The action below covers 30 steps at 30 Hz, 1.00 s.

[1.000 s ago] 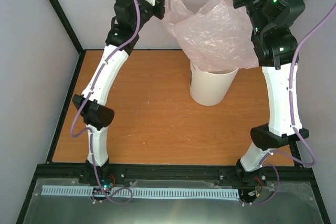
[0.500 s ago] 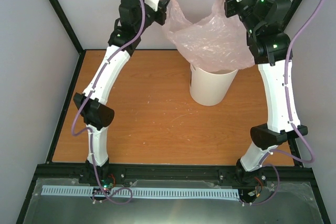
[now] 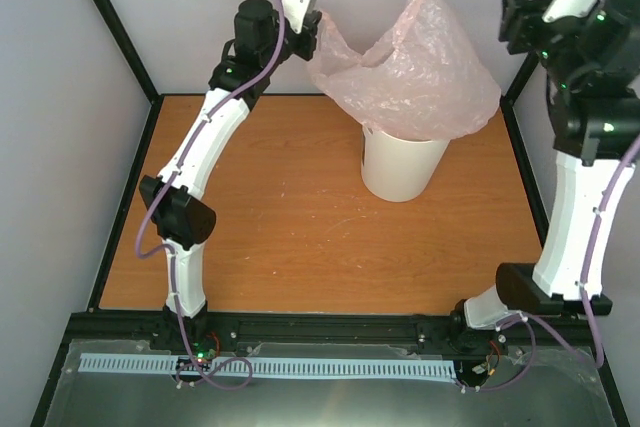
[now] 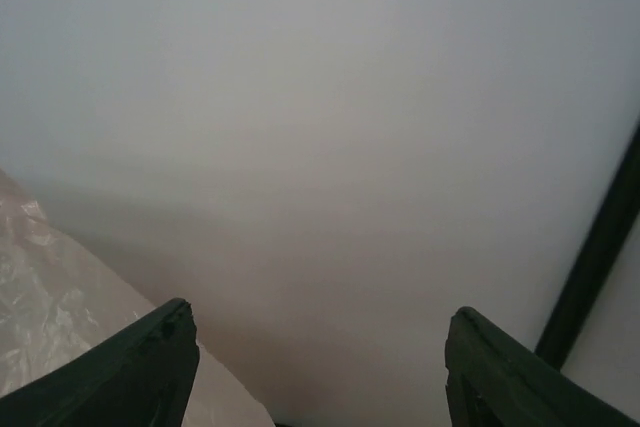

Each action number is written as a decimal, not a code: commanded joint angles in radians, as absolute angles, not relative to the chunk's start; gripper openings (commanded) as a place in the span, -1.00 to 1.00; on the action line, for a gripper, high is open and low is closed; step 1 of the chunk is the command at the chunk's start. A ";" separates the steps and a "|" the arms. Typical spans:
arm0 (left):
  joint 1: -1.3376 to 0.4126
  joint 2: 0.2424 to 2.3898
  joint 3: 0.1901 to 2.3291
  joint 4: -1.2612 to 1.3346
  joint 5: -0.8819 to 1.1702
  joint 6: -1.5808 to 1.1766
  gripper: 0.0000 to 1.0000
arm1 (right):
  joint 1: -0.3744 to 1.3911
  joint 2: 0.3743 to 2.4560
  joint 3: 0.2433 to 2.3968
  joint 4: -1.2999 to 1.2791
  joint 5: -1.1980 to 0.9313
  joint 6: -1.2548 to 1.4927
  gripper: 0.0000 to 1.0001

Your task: Put the trash bags into the trash bin

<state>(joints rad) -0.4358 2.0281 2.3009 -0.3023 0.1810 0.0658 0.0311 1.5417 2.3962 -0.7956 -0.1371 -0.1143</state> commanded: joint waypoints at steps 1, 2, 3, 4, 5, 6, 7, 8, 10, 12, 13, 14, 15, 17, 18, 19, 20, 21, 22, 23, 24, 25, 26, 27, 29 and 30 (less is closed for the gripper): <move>-0.439 1.963 2.302 -0.329 0.134 0.073 -0.99 | -0.067 1.466 2.348 -0.894 -0.221 -0.041 0.38; -0.438 1.961 2.301 -0.330 0.129 0.074 -0.99 | -0.090 1.456 2.334 -0.911 -0.226 -0.043 0.42; -0.437 1.960 2.302 -0.332 0.124 0.074 -0.99 | -0.110 1.449 2.325 -0.937 -0.224 -0.048 0.43; -0.437 1.958 2.302 -0.331 0.120 0.074 -0.99 | -0.127 1.446 2.319 -0.971 -0.204 -0.054 0.42; -0.436 1.956 2.303 -0.330 0.115 0.075 -0.99 | -0.146 1.444 2.311 -1.014 -0.187 -0.062 0.39; -0.436 1.953 2.305 -0.330 0.113 0.076 -0.99 | -0.167 1.440 2.292 -1.052 -0.183 -0.066 0.35; -0.434 1.951 2.306 -0.331 0.110 0.078 -0.99 | -0.192 1.435 2.265 -1.095 -0.186 -0.075 0.29; -0.433 1.948 2.306 -0.330 0.108 0.079 -0.99 | -0.216 1.428 2.232 -1.131 -0.187 -0.086 0.24; -0.430 1.942 2.310 -0.331 0.109 0.077 -0.99 | -0.277 1.404 2.139 -1.171 -0.202 -0.102 0.17; -0.430 1.941 2.314 -0.332 0.119 0.076 -0.99 | -0.312 1.380 2.068 -1.191 -0.211 -0.126 0.09; -0.430 1.941 2.316 -0.334 0.127 0.077 -0.98 | -0.321 1.371 2.041 -1.197 -0.204 -0.138 0.05; -0.430 1.940 2.320 -0.338 0.134 0.074 -0.99 | -0.332 1.366 2.020 -1.203 -0.197 -0.147 0.02; -0.430 1.941 2.324 -0.341 0.138 0.072 -0.99 | -0.347 1.363 2.006 -1.208 -0.196 -0.153 -0.02; -0.430 1.940 2.328 -0.344 0.143 0.069 -0.99 | -0.367 1.369 1.990 -1.224 -0.201 -0.164 -0.09; -0.430 1.940 2.330 -0.344 0.143 0.068 -0.99 | -0.375 1.376 1.987 -1.234 -0.207 -0.169 -0.11; -0.430 1.940 2.333 -0.344 0.142 0.068 -0.99 | -0.378 1.385 1.984 -1.245 -0.213 -0.177 -0.14; -0.430 1.940 2.336 -0.344 0.139 0.067 -0.99 | -0.379 1.398 1.982 -1.255 -0.226 -0.190 -0.16; -0.430 1.940 2.337 -0.344 0.134 0.069 -0.99 | -0.379 1.408 1.974 -1.260 -0.246 -0.199 -0.18; -0.430 1.940 2.340 -0.342 0.132 0.069 -0.99 | -0.379 1.416 1.964 -1.262 -0.274 -0.212 -0.21; -0.430 1.940 2.343 -0.342 0.129 0.070 -0.99 | -0.378 1.424 1.957 -1.264 -0.305 -0.223 -0.23; -0.430 1.940 2.347 -0.340 0.129 0.072 -0.99 | -0.378 1.435 1.950 -1.264 -0.334 -0.229 -0.25; -0.430 1.942 2.353 -0.338 0.130 0.074 -0.99 | -0.377 1.447 1.948 -1.265 -0.377 -0.235 -0.28; -0.430 1.943 2.359 -0.337 0.130 0.074 -0.99 | -0.377 1.465 1.951 -1.267 -0.405 -0.236 -0.30; -0.430 1.944 2.365 -0.335 0.131 0.075 -0.99 | -0.376 1.483 1.960 -1.273 -0.425 -0.236 -0.32; -0.430 1.944 2.374 -0.329 0.131 0.077 -0.99 | -0.368 1.522 1.979 -1.278 -0.449 -0.237 -0.38; -0.430 1.944 2.378 -0.328 0.128 0.079 -0.99 | -0.360 1.536 1.988 -1.277 -0.454 -0.240 -0.39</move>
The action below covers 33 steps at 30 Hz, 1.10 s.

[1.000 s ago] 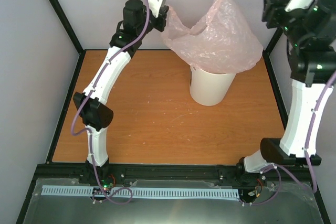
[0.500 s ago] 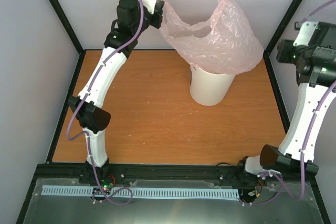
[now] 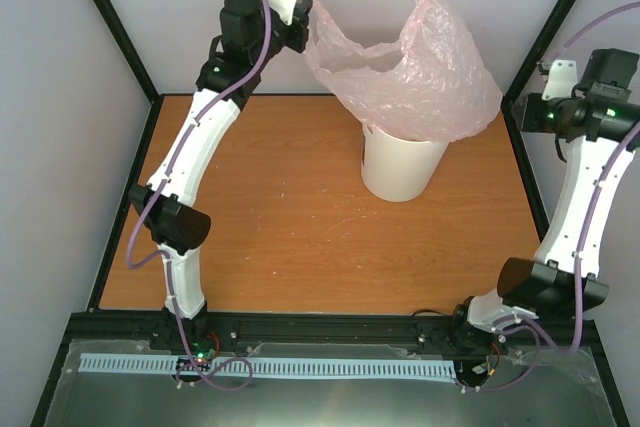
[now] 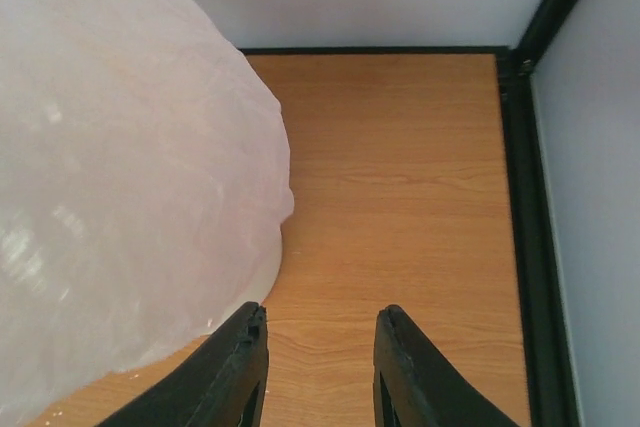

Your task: Put the trash bags into the trash bin

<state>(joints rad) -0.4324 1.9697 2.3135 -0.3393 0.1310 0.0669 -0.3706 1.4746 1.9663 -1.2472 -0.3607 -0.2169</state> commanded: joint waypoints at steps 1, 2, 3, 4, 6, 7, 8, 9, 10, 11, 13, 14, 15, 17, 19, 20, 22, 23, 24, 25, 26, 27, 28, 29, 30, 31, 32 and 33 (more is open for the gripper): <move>-0.429 1.943 2.381 -0.328 0.127 0.081 -0.99 | -0.350 1.550 1.996 -1.277 -0.453 -0.245 -0.41; -0.429 1.941 2.383 -0.326 0.127 0.083 -0.99 | -0.337 1.562 2.003 -1.281 -0.454 -0.251 -0.41; -0.430 1.941 2.384 -0.325 0.128 0.087 -0.99 | -0.315 1.575 2.004 -1.286 -0.453 -0.260 -0.42; -0.430 1.938 2.383 -0.325 0.132 0.093 -0.99 | -0.301 1.584 2.003 -1.288 -0.455 -0.269 -0.42; -0.430 1.933 2.385 -0.324 0.137 0.099 -0.99 | -0.271 1.600 1.995 -1.287 -0.454 -0.282 -0.49; -0.429 1.932 2.385 -0.322 0.137 0.099 -0.99 | -0.258 1.609 1.995 -1.287 -0.457 -0.285 -0.50; -0.429 1.930 2.387 -0.322 0.136 0.101 -0.99 | -0.243 1.621 2.003 -1.288 -0.465 -0.284 -0.51; -0.430 1.926 2.389 -0.320 0.136 0.104 -0.99 | -0.227 1.631 2.015 -1.290 -0.475 -0.284 -0.51; -0.430 1.925 2.391 -0.319 0.135 0.105 -0.99 | -0.209 1.638 2.028 -1.291 -0.483 -0.282 -0.52; -0.430 1.923 2.392 -0.315 0.135 0.106 -0.99 | -0.190 1.645 2.041 -1.288 -0.490 -0.280 -0.52; -0.430 1.921 2.396 -0.312 0.133 0.106 -0.99 | -0.150 1.654 2.055 -1.275 -0.495 -0.275 -0.52; -0.430 1.922 2.401 -0.307 0.133 0.107 -0.99 | -0.134 1.659 2.059 -1.264 -0.496 -0.271 -0.52; -0.429 1.922 2.405 -0.303 0.133 0.107 -0.99 | -0.115 1.666 2.064 -1.258 -0.502 -0.266 -0.52; -0.430 1.928 2.418 -0.291 0.135 0.107 -0.99 | -0.083 1.690 2.084 -1.255 -0.511 -0.259 -0.52; -0.430 1.934 2.430 -0.282 0.139 0.109 -0.99 | -0.053 1.715 2.106 -1.251 -0.509 -0.258 -0.52; -0.430 1.938 2.436 -0.280 0.142 0.108 -0.99 | -0.044 1.728 2.114 -1.249 -0.507 -0.255 -0.53; -0.430 1.945 2.438 -0.275 0.146 0.103 -0.99 | -0.036 1.756 2.133 -1.244 -0.502 -0.248 -0.52; -0.429 1.948 2.438 -0.276 0.148 0.099 -0.99 | -0.034 1.769 2.141 -1.242 -0.500 -0.245 -0.52; -0.429 1.951 2.438 -0.274 0.149 0.094 -0.99 | -0.032 1.783 2.148 -1.243 -0.498 -0.245 -0.52; -0.430 1.952 2.438 -0.274 0.151 0.089 -0.99 | -0.029 1.796 2.155 -1.243 -0.495 -0.245 -0.52; -0.430 1.955 2.437 -0.271 0.154 0.087 -0.99 | -0.026 1.804 2.157 -1.243 -0.491 -0.245 -0.52; -0.430 1.958 2.437 -0.268 0.158 0.085 -0.99 | -0.024 1.812 2.157 -1.243 -0.489 -0.247 -0.52; -0.430 1.962 2.437 -0.268 0.161 0.083 -0.99 | -0.022 1.818 2.155 -1.246 -0.486 -0.247 -0.51; -0.431 1.967 2.437 -0.267 0.167 0.082 -0.99 | -0.020 1.826 2.152 -1.253 -0.480 -0.248 -0.51; -0.431 1.972 2.435 -0.269 0.169 0.079 -0.99 | -0.019 1.830 2.142 -1.255 -0.476 -0.250 -0.50; -0.431 1.975 2.433 -0.273 0.173 0.077 -0.99 | -0.017 1.829 2.132 -1.254 -0.473 -0.251 -0.50; -0.431 1.980 2.428 -0.277 0.175 0.072 -0.99 | -0.016 1.827 2.121 -1.256 -0.471 -0.254 -0.49; -0.431 1.984 2.422 -0.280 0.176 0.068 -0.99 | -0.015 1.827 2.116 -1.262 -0.472 -0.256 -0.48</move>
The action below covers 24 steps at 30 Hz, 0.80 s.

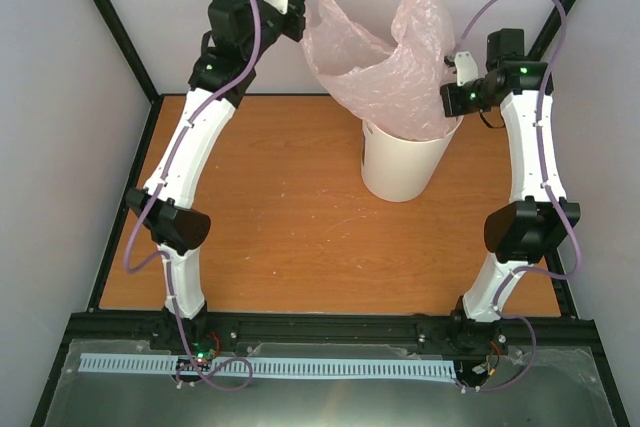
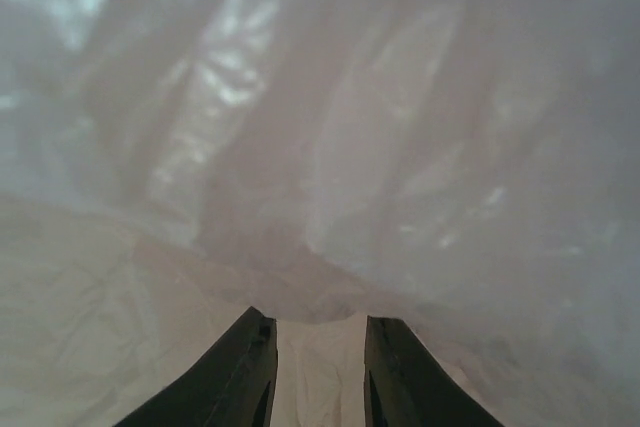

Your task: Put the trash bags into the trash bin

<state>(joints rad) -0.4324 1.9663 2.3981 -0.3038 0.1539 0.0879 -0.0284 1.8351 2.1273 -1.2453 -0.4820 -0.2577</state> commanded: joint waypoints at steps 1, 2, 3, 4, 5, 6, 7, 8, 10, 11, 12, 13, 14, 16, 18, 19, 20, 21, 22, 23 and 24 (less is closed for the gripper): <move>-0.432 1.985 2.413 -0.282 0.179 0.063 -0.99 | -0.015 1.826 2.112 -1.270 -0.473 -0.259 -0.46; -0.432 1.986 2.405 -0.285 0.184 0.060 -0.99 | -0.014 1.822 2.107 -1.275 -0.474 -0.261 -0.45; -0.432 1.989 2.396 -0.287 0.188 0.057 -0.99 | -0.012 1.817 2.099 -1.277 -0.473 -0.264 -0.43; -0.433 1.991 2.391 -0.292 0.195 0.054 -0.99 | -0.012 1.811 2.088 -1.278 -0.473 -0.266 -0.41; -0.434 1.992 2.386 -0.295 0.199 0.052 -0.99 | -0.012 1.805 2.083 -1.279 -0.471 -0.266 -0.38; -0.436 1.994 2.382 -0.299 0.204 0.050 -0.99 | -0.012 1.801 2.082 -1.284 -0.467 -0.268 -0.35; -0.438 1.995 2.378 -0.302 0.210 0.048 -0.99 | -0.012 1.797 2.084 -1.287 -0.458 -0.268 -0.33; -0.441 1.996 2.373 -0.305 0.217 0.046 -0.99 | -0.012 1.791 2.085 -1.291 -0.445 -0.268 -0.31; -0.445 1.995 2.358 -0.314 0.238 0.038 -0.99 | -0.016 1.766 2.085 -1.296 -0.416 -0.280 -0.28; -0.446 1.992 2.347 -0.317 0.252 0.033 -0.99 | -0.021 1.756 2.085 -1.300 -0.409 -0.285 -0.26; -0.446 1.989 2.336 -0.320 0.262 0.027 -0.99 | -0.029 1.743 2.085 -1.303 -0.408 -0.290 -0.22; -0.446 1.986 2.325 -0.323 0.269 0.021 -0.99 | -0.039 1.730 2.084 -1.307 -0.413 -0.292 -0.18; -0.448 1.983 2.315 -0.325 0.274 0.015 -0.99 | -0.050 1.718 2.086 -1.310 -0.421 -0.293 -0.13; -0.448 1.981 2.305 -0.328 0.280 0.010 -0.99 | -0.070 1.701 2.095 -1.320 -0.430 -0.294 -0.09; -0.448 1.979 2.308 -0.327 0.281 0.007 -0.99 | -0.087 1.690 2.113 -1.329 -0.433 -0.298 -0.09; -0.448 1.979 2.310 -0.326 0.282 0.004 -0.99 | -0.096 1.686 2.122 -1.331 -0.436 -0.299 -0.09; -0.449 1.976 2.313 -0.324 0.284 0.001 -0.99 | -0.104 1.684 2.129 -1.331 -0.440 -0.298 -0.09; -0.449 1.974 2.315 -0.322 0.291 0.000 -0.99 | -0.113 1.685 2.136 -1.330 -0.444 -0.295 -0.09; -0.449 1.970 2.316 -0.318 0.302 -0.003 -0.99 | -0.119 1.687 2.146 -1.327 -0.448 -0.295 -0.10; -0.450 1.966 2.316 -0.314 0.319 -0.006 -0.99 | -0.122 1.692 2.155 -1.320 -0.449 -0.292 -0.10; -0.451 1.963 2.318 -0.308 0.345 -0.012 -0.99 | -0.123 1.699 2.164 -1.313 -0.446 -0.287 -0.11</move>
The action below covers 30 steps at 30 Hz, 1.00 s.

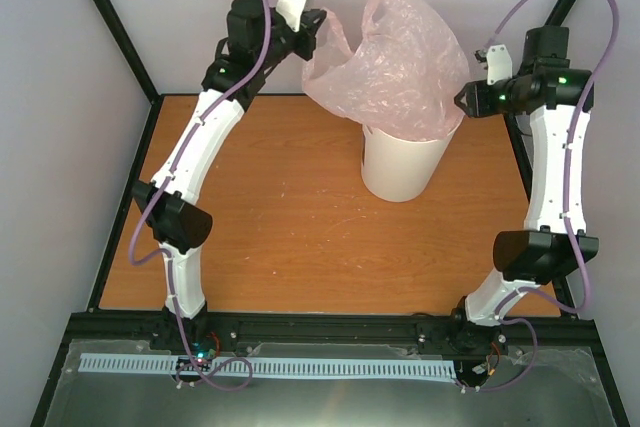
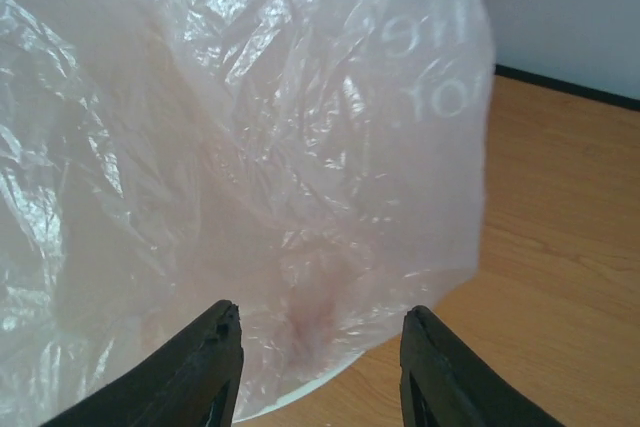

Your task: Put the trash bags into the trash bin

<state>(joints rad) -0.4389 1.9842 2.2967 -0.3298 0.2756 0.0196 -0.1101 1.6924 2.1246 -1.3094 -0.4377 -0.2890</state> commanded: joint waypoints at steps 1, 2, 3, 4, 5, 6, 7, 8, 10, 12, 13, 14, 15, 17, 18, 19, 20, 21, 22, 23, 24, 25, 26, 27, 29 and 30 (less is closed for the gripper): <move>-0.451 1.959 2.321 -0.304 0.363 -0.020 -0.99 | -0.125 1.706 2.175 -1.302 -0.438 -0.280 -0.13; -0.452 1.956 2.326 -0.299 0.380 -0.025 -0.99 | -0.127 1.713 2.177 -1.291 -0.428 -0.271 -0.15; -0.454 1.954 2.333 -0.293 0.394 -0.029 -0.99 | -0.127 1.729 2.211 -1.279 -0.417 -0.262 -0.18; -0.456 1.952 2.341 -0.289 0.402 -0.032 -0.99 | -0.127 1.742 2.229 -1.269 -0.402 -0.254 -0.20; -0.460 1.949 2.348 -0.285 0.404 -0.031 -0.99 | -0.127 1.757 2.246 -1.264 -0.385 -0.247 -0.23; -0.462 1.945 2.356 -0.281 0.402 -0.031 -0.99 | -0.126 1.772 2.264 -1.261 -0.376 -0.247 -0.24; -0.464 1.942 2.360 -0.278 0.397 -0.030 -0.99 | -0.125 1.783 2.275 -1.261 -0.376 -0.248 -0.24; -0.465 1.939 2.366 -0.273 0.393 -0.031 -0.99 | -0.123 1.794 2.280 -1.262 -0.379 -0.250 -0.24; -0.465 1.932 2.375 -0.266 0.386 -0.030 -0.99 | -0.115 1.815 2.275 -1.269 -0.391 -0.259 -0.25; -0.465 1.930 2.386 -0.257 0.376 -0.024 -0.99 | -0.102 1.835 2.258 -1.275 -0.402 -0.263 -0.30; -0.465 1.931 2.391 -0.252 0.372 -0.021 -0.99 | -0.090 1.845 2.256 -1.278 -0.409 -0.265 -0.35; -0.465 1.931 2.397 -0.247 0.368 -0.021 -0.99 | -0.075 1.853 2.256 -1.281 -0.415 -0.270 -0.39; -0.465 1.932 2.402 -0.240 0.363 -0.021 -0.99 | -0.055 1.860 2.256 -1.282 -0.420 -0.274 -0.42; -0.465 1.939 2.413 -0.224 0.361 -0.026 -0.99 | -0.015 1.873 2.261 -1.284 -0.438 -0.282 -0.45; -0.466 1.942 2.419 -0.219 0.363 -0.029 -0.99 | 0.002 1.879 2.262 -1.283 -0.446 -0.285 -0.46; -0.468 1.948 2.424 -0.214 0.364 -0.029 -0.99 | 0.016 1.888 2.262 -1.281 -0.449 -0.283 -0.46; -0.470 1.953 2.426 -0.213 0.364 -0.028 -0.99 | 0.029 1.897 2.259 -1.279 -0.448 -0.282 -0.46; -0.474 1.956 2.425 -0.214 0.363 -0.028 -0.99 | 0.038 1.911 2.258 -1.276 -0.442 -0.282 -0.47; -0.479 1.960 2.418 -0.219 0.362 -0.028 -0.99 | 0.042 1.921 2.254 -1.275 -0.429 -0.280 -0.47; -0.482 1.961 2.410 -0.223 0.362 -0.032 -0.99 | 0.043 1.930 2.253 -1.273 -0.414 -0.277 -0.47; -0.487 1.962 2.399 -0.227 0.362 -0.037 -0.99 | 0.043 1.937 2.251 -1.275 -0.399 -0.278 -0.48; -0.491 1.962 2.389 -0.230 0.364 -0.039 -0.99 | 0.042 1.940 2.249 -1.278 -0.386 -0.282 -0.48; -0.495 1.961 2.378 -0.235 0.368 -0.040 -0.99 | 0.040 1.939 2.247 -1.282 -0.377 -0.285 -0.48; -0.498 1.961 2.366 -0.239 0.372 -0.041 -0.99 | 0.038 1.934 2.245 -1.284 -0.374 -0.286 -0.47; -0.503 1.960 2.346 -0.247 0.376 -0.045 -0.99 | 0.030 1.913 2.238 -1.286 -0.377 -0.285 -0.44; -0.504 1.960 2.336 -0.250 0.377 -0.049 -0.99 | 0.028 1.901 2.236 -1.286 -0.379 -0.284 -0.44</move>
<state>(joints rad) -0.4847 1.9743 2.3627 -0.2474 0.3649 -0.0219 0.0395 1.9347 2.2421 -1.2686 -0.3985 -0.2737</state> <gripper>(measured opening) 0.010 0.275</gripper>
